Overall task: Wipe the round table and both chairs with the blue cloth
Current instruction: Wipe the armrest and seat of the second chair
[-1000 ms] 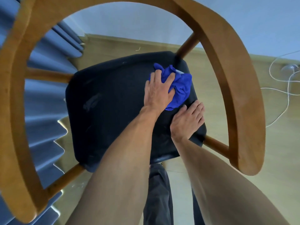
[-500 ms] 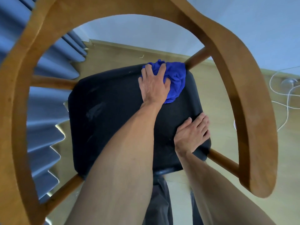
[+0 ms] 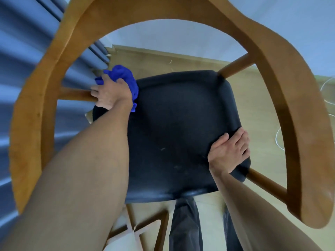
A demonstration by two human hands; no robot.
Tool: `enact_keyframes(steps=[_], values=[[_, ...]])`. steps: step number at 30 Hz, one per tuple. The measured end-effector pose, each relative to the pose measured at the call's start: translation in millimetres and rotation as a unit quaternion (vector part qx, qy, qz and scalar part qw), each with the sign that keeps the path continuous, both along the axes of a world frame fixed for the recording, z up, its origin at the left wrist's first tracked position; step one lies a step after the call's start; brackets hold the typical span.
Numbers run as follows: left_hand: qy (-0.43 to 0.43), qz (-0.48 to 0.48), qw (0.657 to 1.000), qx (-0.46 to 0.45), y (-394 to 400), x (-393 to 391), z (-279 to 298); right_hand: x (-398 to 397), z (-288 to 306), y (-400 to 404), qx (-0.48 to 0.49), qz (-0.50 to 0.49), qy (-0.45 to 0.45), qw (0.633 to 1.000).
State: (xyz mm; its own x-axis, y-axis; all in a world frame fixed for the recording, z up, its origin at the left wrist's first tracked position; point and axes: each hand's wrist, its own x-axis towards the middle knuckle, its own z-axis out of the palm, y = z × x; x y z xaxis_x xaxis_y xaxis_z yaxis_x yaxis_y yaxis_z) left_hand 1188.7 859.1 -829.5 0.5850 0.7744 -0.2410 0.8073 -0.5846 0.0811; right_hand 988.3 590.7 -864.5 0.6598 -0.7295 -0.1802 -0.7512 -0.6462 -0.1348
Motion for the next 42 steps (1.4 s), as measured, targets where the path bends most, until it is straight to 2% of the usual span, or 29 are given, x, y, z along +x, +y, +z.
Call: enact_keyframes(steps=[3,6,12,15,19,22,25,30,34,38,42], values=[[-0.02,-0.033,0.999,-0.02,-20,9,2,1,-1,0,-0.001,-0.001,0.0,1.0],[-0.018,-0.126,0.991,-0.045,-52,16,6,1,-1,0,-0.006,0.001,0.002,1.0],[-0.009,-0.325,0.942,-0.079,-123,42,5,1,0,0,-0.003,0.0,0.007,1.0],[-0.018,-0.388,0.915,-0.109,-147,57,4,1,-1,0,-0.004,-0.004,0.012,1.0],[-0.071,-0.432,0.875,-0.206,-220,41,12,2,1,0,0.001,-0.003,0.005,1.0],[-0.094,-0.422,0.876,-0.215,-233,36,10,4,0,0,0.002,-0.008,0.001,1.0],[-0.07,-0.43,0.877,-0.203,-217,46,3,3,-3,-1,-0.005,0.002,0.011,1.0],[-0.096,-0.338,0.911,-0.217,-192,40,6,3,-3,-1,0.002,-0.003,0.014,1.0],[-0.123,-0.244,0.941,-0.198,-138,25,-1,2,-3,3,-0.007,-0.002,-0.002,1.0],[-0.154,-0.184,0.961,-0.137,-67,-12,-9,0,-1,3,-0.009,0.004,-0.004,1.0],[-0.138,-0.141,0.978,-0.061,-20,-57,-6,0,3,3,-0.002,0.012,-0.005,1.0]])
